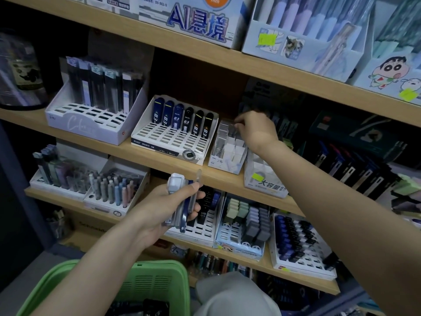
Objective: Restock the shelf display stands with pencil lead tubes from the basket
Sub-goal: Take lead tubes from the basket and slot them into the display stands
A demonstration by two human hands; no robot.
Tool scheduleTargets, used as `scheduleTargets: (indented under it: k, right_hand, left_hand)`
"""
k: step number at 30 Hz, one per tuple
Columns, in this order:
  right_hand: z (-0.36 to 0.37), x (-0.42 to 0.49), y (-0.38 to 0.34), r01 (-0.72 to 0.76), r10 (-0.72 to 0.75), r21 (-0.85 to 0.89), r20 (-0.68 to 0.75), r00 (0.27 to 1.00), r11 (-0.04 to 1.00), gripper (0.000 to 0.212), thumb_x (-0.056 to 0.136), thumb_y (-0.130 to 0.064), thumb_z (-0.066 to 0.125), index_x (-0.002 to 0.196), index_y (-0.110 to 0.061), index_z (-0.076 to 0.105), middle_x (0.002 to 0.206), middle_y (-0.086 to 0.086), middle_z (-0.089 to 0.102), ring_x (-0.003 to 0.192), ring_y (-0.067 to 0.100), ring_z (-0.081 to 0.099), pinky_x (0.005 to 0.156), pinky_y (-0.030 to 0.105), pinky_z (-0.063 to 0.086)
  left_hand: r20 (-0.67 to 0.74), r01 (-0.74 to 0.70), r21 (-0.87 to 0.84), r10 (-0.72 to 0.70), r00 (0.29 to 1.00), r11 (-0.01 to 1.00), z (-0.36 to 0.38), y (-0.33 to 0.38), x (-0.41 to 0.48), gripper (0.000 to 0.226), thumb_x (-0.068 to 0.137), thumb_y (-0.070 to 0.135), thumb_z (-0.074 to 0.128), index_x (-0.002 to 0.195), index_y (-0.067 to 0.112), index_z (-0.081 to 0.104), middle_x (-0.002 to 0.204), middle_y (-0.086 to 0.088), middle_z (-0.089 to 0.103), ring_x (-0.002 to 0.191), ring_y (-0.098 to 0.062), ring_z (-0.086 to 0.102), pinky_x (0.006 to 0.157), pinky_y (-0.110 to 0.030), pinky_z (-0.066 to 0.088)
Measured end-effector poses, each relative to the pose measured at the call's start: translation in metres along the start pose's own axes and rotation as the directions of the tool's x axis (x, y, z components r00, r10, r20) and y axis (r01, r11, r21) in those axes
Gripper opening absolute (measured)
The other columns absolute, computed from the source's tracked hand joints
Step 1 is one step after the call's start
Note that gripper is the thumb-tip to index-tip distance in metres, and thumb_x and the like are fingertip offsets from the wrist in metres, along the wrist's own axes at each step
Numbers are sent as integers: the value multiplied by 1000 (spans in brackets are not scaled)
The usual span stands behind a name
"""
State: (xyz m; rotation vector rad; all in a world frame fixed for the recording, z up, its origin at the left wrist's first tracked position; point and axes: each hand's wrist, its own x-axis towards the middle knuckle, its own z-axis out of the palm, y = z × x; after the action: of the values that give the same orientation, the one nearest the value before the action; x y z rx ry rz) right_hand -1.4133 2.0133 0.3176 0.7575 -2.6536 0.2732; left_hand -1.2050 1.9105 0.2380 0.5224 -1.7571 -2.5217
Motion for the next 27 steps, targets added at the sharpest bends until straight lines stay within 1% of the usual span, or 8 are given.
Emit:
scheduleTargets:
  k: [3, 6, 9, 12, 14, 19, 24, 27]
  right_hand:
    - [-4, -16, -4, 66, -50, 125, -125, 991, 990, 32, 96, -14, 50, 127, -13, 56, 119, 12, 60, 108, 27, 57, 88, 37, 48]
    - [-10, -50, -19, 200, -136, 339, -202, 970, 919, 21, 96, -13, 51, 113, -11, 61, 104, 3, 59, 90, 11, 56, 79, 21, 48]
    - [-19, -85, -35, 103, -175, 438, 129, 976, 893, 32, 100, -31, 44, 102, -7, 65, 90, 9, 66, 74, 18, 61, 67, 22, 48]
    - [-25, -99, -42, -24, -195, 441, 443, 875, 897, 37, 96, -42, 48, 86, -12, 68, 75, 8, 68, 61, 12, 60, 62, 25, 49]
    - [-26, -98, -42, -136, -206, 542, 523, 827, 829, 24, 93, -31, 58, 85, -11, 68, 66, 1, 67, 55, 4, 62, 56, 16, 50]
    - [-33, -91, -33, -392, -178, 644, 638, 749, 656, 14, 88, -13, 65, 96, -2, 68, 72, 2, 71, 68, 7, 69, 65, 13, 55]
    - [-53, -82, -16, -391, -86, 686, 550, 831, 614, 11, 85, -9, 65, 95, -6, 67, 91, 7, 70, 73, 7, 68, 66, 12, 55]
    - [-61, -69, 0, -197, 50, 735, 217, 975, 648, 20, 88, -10, 63, 107, -6, 64, 92, 6, 66, 69, 6, 66, 64, 12, 54]
  left_hand:
    - [6, -3, -6, 3, 1000, 1000, 2, 1, -1, 30, 90, 21, 60, 110, -1, 64, 63, 1, 67, 54, -11, 59, 51, -19, 52]
    - [17, -11, 4, 11, 1000, 1000, 5, 1, -2, 32, 90, 21, 59, 110, -3, 63, 63, 1, 67, 53, -10, 59, 50, -19, 51]
    - [19, -20, 16, 19, 1000, 1000, 9, 1, -1, 32, 89, 23, 60, 109, -2, 63, 61, 2, 66, 52, -10, 59, 49, -18, 49]
    - [6, -23, 54, 23, 1000, 998, 14, 1, 0, 27, 88, 26, 61, 103, 4, 66, 62, 2, 67, 54, -10, 60, 51, -20, 51]
    - [-4, -34, 45, 34, 999, 998, 18, 0, 1, 25, 86, 28, 62, 97, 6, 67, 62, -2, 67, 54, -11, 61, 52, -21, 51]
    - [-86, -4, -38, 1, 996, 999, 22, -1, -1, 20, 90, 31, 60, 90, 11, 66, 63, -4, 69, 47, -9, 60, 45, -17, 48]
    - [-94, 11, -116, -22, 995, 993, 22, 0, 0, 23, 91, 23, 60, 101, 3, 66, 56, 1, 65, 44, -7, 55, 41, -15, 45]
    - [-106, -1, -128, -12, 994, 992, 22, 2, 1, 30, 91, 21, 60, 110, -2, 64, 55, 3, 64, 45, -6, 53, 42, -15, 46]
